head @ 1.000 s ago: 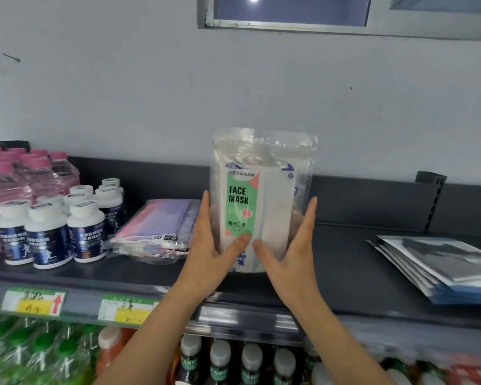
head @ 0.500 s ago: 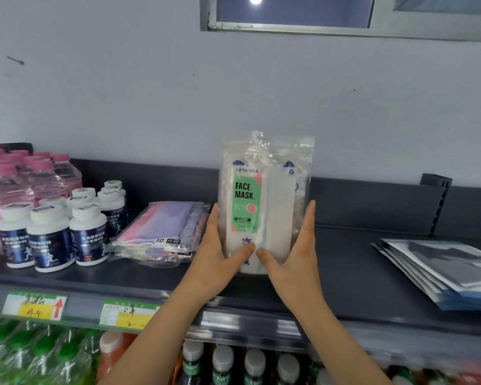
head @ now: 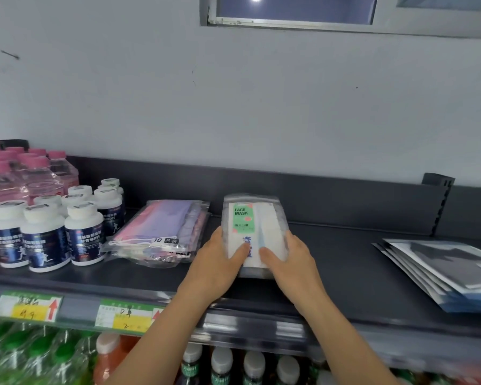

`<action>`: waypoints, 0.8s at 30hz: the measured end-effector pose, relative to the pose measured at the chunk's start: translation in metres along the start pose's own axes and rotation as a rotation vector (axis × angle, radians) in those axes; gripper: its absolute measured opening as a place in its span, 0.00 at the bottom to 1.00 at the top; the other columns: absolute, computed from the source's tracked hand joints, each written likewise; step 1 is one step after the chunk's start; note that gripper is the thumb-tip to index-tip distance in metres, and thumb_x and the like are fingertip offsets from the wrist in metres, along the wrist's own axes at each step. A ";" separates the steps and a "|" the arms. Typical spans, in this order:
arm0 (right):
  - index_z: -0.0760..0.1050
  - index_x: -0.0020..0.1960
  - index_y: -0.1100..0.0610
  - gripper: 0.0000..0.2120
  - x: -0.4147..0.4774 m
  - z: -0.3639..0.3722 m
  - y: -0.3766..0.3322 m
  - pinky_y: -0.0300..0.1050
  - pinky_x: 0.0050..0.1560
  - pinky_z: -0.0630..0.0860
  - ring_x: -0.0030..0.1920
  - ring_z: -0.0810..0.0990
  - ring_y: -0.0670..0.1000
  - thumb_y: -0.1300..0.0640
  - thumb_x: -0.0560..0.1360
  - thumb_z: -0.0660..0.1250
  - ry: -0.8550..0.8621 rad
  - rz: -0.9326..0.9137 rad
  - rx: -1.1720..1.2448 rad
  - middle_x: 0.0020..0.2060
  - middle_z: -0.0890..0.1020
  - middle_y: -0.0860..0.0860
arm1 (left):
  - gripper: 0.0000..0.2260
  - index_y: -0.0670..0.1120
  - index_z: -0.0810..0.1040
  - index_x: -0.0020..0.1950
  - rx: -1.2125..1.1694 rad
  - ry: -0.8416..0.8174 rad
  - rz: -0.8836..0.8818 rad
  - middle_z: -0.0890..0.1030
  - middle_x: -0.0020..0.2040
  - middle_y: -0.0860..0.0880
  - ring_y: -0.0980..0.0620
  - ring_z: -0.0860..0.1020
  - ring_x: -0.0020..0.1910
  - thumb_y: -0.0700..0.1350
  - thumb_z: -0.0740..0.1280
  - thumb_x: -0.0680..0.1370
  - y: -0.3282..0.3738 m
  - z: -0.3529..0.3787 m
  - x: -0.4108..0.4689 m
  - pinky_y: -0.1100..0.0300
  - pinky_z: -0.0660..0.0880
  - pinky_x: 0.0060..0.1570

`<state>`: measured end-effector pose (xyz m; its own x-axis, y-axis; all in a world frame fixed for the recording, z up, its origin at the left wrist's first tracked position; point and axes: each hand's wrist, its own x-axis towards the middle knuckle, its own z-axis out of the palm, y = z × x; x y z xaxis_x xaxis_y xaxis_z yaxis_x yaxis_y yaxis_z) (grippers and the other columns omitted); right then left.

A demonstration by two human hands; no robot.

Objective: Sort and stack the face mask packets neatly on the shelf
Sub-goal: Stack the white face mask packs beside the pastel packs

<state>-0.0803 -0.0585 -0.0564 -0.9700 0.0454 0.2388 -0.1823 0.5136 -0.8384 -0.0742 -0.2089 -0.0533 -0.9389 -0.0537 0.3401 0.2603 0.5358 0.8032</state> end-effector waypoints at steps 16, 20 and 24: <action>0.68 0.64 0.55 0.19 -0.003 -0.002 -0.006 0.39 0.51 0.67 0.53 0.69 0.45 0.49 0.76 0.63 0.049 -0.063 -0.060 0.68 0.65 0.48 | 0.21 0.53 0.70 0.67 0.080 -0.036 0.159 0.73 0.57 0.55 0.56 0.72 0.59 0.53 0.67 0.75 -0.003 0.001 0.002 0.57 0.70 0.62; 0.69 0.63 0.54 0.18 -0.003 -0.003 -0.005 0.38 0.51 0.66 0.52 0.69 0.44 0.49 0.76 0.64 0.046 -0.068 -0.050 0.66 0.65 0.47 | 0.21 0.54 0.70 0.67 0.074 -0.038 0.170 0.74 0.57 0.56 0.58 0.72 0.58 0.54 0.67 0.75 -0.004 0.001 0.002 0.58 0.71 0.60; 0.71 0.58 0.53 0.14 -0.001 -0.003 -0.004 0.41 0.48 0.71 0.51 0.73 0.46 0.50 0.74 0.65 0.039 -0.059 -0.015 0.59 0.73 0.47 | 0.24 0.56 0.70 0.65 0.051 -0.056 0.168 0.73 0.55 0.57 0.59 0.72 0.57 0.57 0.70 0.71 -0.005 0.001 0.002 0.57 0.72 0.59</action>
<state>-0.0782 -0.0584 -0.0515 -0.9507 0.0475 0.3066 -0.2363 0.5292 -0.8149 -0.0778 -0.2114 -0.0572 -0.8945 0.0864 0.4386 0.4043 0.5751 0.7112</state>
